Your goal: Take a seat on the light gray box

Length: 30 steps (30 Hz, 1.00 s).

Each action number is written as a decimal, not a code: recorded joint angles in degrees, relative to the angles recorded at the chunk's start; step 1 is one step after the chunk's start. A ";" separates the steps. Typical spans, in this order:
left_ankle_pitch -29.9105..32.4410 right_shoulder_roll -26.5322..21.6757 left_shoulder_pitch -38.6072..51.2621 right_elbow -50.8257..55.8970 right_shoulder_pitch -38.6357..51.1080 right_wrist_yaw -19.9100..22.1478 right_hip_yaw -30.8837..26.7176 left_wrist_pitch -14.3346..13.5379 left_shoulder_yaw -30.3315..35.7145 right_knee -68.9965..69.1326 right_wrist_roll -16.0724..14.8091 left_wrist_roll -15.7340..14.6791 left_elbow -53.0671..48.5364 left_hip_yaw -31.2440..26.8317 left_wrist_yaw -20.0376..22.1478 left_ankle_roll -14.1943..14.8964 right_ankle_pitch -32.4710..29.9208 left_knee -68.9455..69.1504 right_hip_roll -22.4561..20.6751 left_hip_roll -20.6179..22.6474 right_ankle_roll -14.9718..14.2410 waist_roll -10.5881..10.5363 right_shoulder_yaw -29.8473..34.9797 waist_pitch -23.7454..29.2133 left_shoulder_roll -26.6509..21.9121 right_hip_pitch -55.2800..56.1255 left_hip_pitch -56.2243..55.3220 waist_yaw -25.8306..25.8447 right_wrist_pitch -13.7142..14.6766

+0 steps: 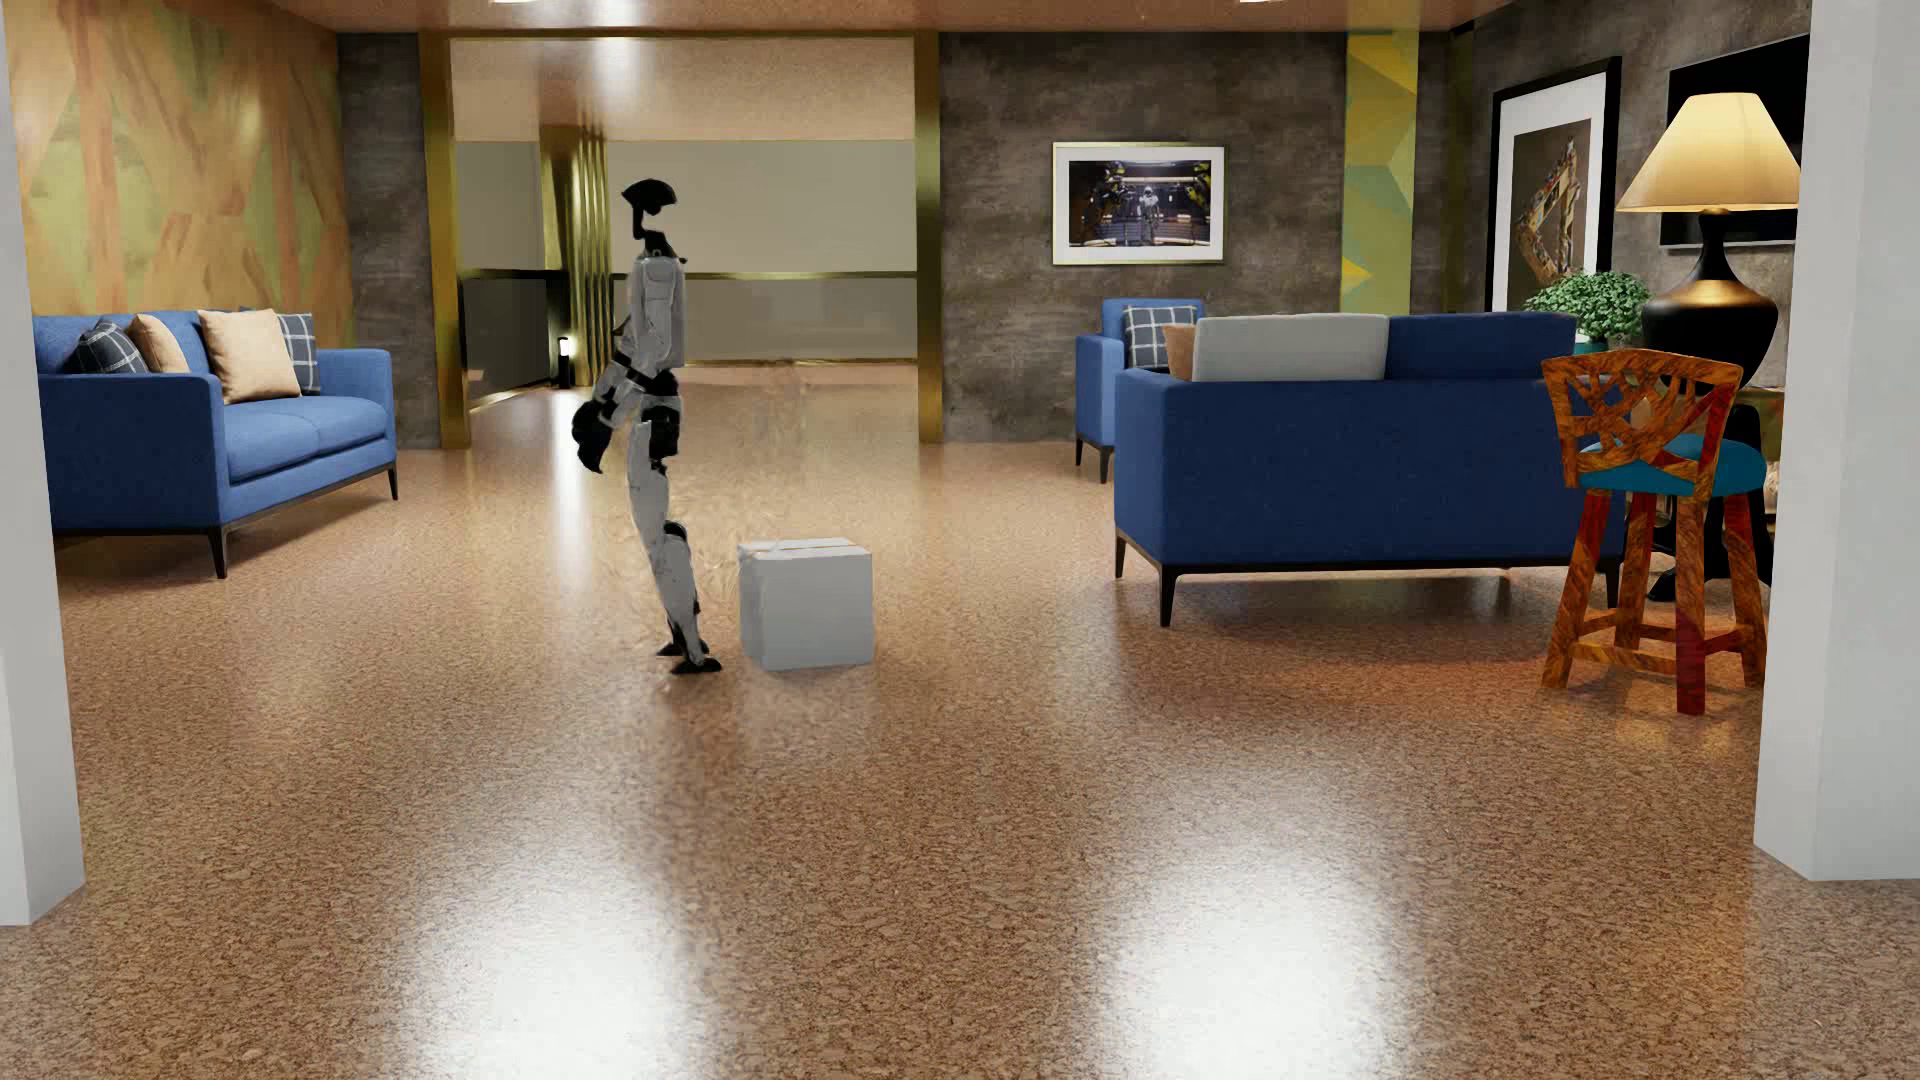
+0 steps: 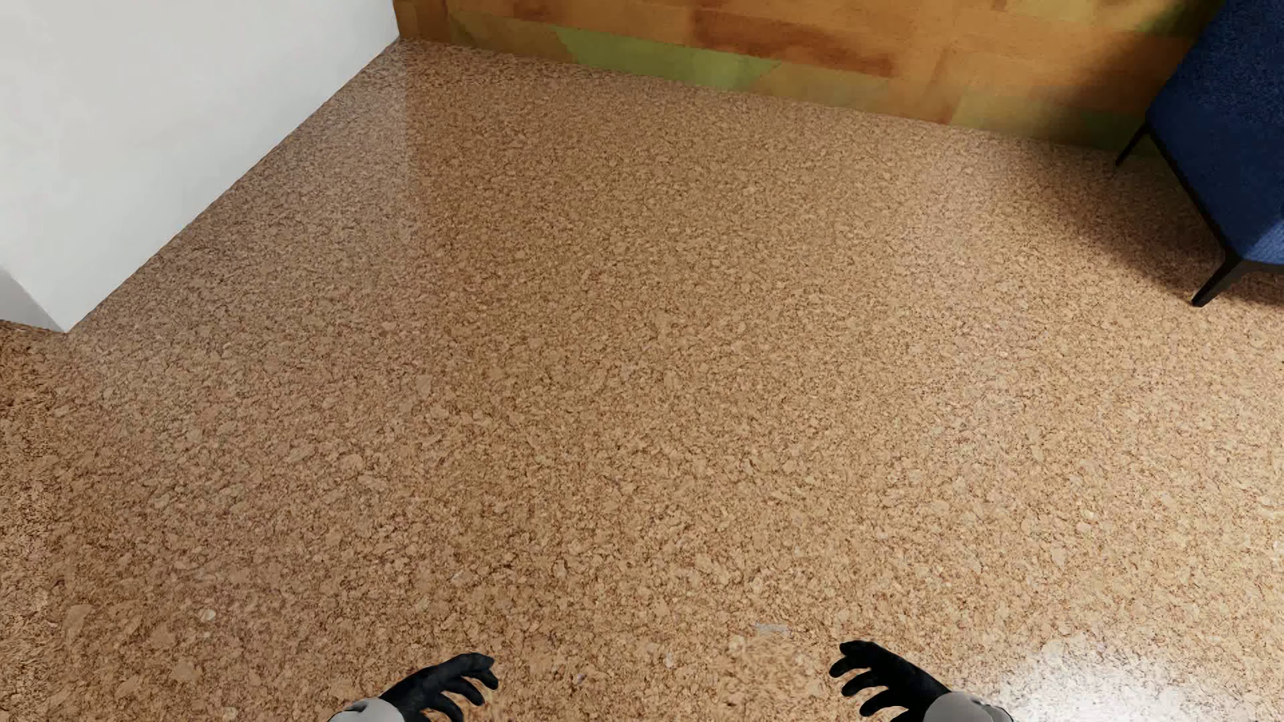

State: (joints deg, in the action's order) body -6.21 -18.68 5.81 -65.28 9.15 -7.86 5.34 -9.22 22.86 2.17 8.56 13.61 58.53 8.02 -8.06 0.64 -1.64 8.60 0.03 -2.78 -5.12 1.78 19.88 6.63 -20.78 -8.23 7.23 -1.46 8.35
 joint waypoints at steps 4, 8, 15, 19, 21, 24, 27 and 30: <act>-1.37 2.81 -0.42 -8.63 -2.78 2.44 0.87 3.63 -0.72 -2.08 -0.63 0.35 10.88 0.53 3.09 0.32 0.92 0.35 -0.06 -0.39 -0.40 -0.07 -3.33 -3.58 0.99 -4.12 2.50 -0.37 -2.68; -2.03 3.82 -3.71 -4.40 -7.22 -1.11 0.98 1.99 -2.60 -2.09 0.57 -0.12 6.86 0.21 0.57 0.30 1.94 0.46 0.17 -0.55 -0.87 0.10 -4.32 -5.63 -1.57 -5.13 3.23 -0.59 -1.14; -3.41 5.54 -4.56 -2.38 -8.33 -1.42 -0.81 2.56 -2.64 -1.31 0.28 -0.82 5.26 -2.96 0.78 0.46 1.85 -0.10 0.51 -0.69 0.13 0.31 -4.16 -6.84 0.57 -3.97 3.03 -0.60 -1.22; -1.93 3.90 -5.40 -2.09 -7.37 -1.56 -0.53 1.55 -2.47 -1.82 0.51 -0.51 2.63 -1.87 -0.62 -0.32 1.80 0.14 0.16 -0.35 0.48 0.04 -3.18 -6.22 1.06 -4.55 3.13 -0.62 -0.76; -1.86 3.76 -5.40 -3.00 -7.10 -0.61 -0.16 1.49 -2.08 -2.23 -0.39 -0.12 2.87 -1.02 -0.76 -0.33 1.77 0.06 0.06 -0.30 0.24 0.04 -3.58 -6.06 1.23 -5.01 3.44 -0.58 -1.02; -2.00 3.79 -4.73 -3.69 -6.77 -0.06 -0.09 1.81 -1.70 -2.14 -0.63 0.07 4.39 -0.64 -0.24 -0.56 1.98 0.04 0.01 -0.18 0.23 0.13 -3.48 -6.01 1.37 -4.95 3.52 -0.57 -1.21; -1.40 3.83 -3.16 -2.96 -5.48 -1.02 -0.35 3.11 -1.41 -1.01 0.15 -1.49 5.57 -0.53 0.55 -1.16 1.90 -0.15 -0.31 -0.05 0.80 0.15 -1.84 -4.72 1.25 -3.93 3.42 -0.52 -1.36; -2.16 4.03 -0.37 -1.28 -2.63 -1.67 -1.02 3.94 0.70 2.37 0.88 -1.83 5.32 -1.04 0.80 -2.08 2.02 4.17 -0.53 -0.22 1.35 0.16 1.52 -2.73 1.09 -0.36 -0.13 -0.45 -1.52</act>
State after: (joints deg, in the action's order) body -8.37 -14.66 5.44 -66.56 6.52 -9.53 4.33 -5.28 23.56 4.54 9.44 11.79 63.85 6.98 -7.26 -1.44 0.38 12.77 -0.50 -3.00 -3.77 1.94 21.41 3.90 -19.69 -8.59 7.11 -1.91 6.83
